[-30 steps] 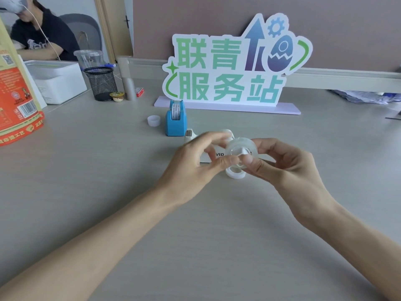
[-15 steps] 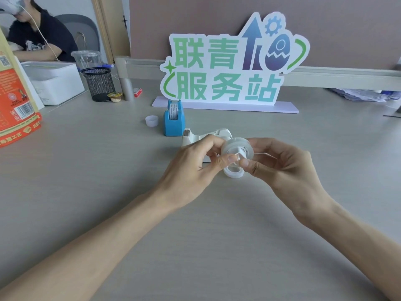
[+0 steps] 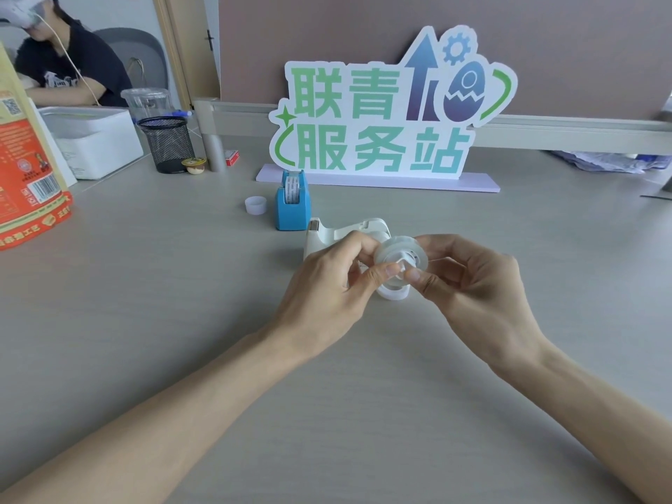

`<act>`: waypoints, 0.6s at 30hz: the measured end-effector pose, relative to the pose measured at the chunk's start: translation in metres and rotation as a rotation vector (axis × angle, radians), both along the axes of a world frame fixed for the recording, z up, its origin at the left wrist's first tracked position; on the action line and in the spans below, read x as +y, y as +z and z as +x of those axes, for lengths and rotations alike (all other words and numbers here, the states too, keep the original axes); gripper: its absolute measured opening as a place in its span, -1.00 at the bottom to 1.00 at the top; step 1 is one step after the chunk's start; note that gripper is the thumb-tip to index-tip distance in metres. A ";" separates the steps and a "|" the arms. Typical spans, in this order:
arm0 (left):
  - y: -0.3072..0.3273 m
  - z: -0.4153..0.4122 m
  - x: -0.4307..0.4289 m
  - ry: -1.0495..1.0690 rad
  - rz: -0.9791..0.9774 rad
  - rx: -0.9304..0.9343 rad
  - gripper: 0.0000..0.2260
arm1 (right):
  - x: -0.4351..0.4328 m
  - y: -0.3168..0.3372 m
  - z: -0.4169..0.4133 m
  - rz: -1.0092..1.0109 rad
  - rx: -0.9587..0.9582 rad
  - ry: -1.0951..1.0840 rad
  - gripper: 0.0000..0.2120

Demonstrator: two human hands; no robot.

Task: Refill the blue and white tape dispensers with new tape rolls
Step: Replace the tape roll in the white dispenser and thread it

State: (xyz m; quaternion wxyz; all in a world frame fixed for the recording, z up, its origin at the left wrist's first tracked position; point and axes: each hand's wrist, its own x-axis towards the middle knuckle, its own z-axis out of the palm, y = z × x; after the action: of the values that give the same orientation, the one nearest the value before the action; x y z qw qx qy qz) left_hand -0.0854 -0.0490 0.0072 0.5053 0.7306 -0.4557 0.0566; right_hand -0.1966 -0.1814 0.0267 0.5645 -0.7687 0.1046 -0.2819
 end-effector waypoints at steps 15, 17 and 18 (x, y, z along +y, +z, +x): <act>0.008 -0.003 0.003 0.006 -0.011 0.043 -0.87 | 0.000 0.000 0.002 -0.098 -0.023 -0.011 -0.82; 0.011 -0.002 0.004 0.014 -0.048 0.087 -0.86 | -0.001 -0.002 0.002 -0.232 -0.043 -0.061 -0.77; 0.012 -0.001 0.005 0.025 -0.069 0.117 -0.84 | -0.002 -0.003 0.002 -0.301 -0.057 -0.081 -0.74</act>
State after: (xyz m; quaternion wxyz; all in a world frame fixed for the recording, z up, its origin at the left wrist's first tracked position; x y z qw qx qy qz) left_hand -0.0865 -0.0442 0.0189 0.5553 0.7206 -0.4137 0.0356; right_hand -0.1948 -0.1831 0.0236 0.4340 -0.8313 0.0762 -0.3387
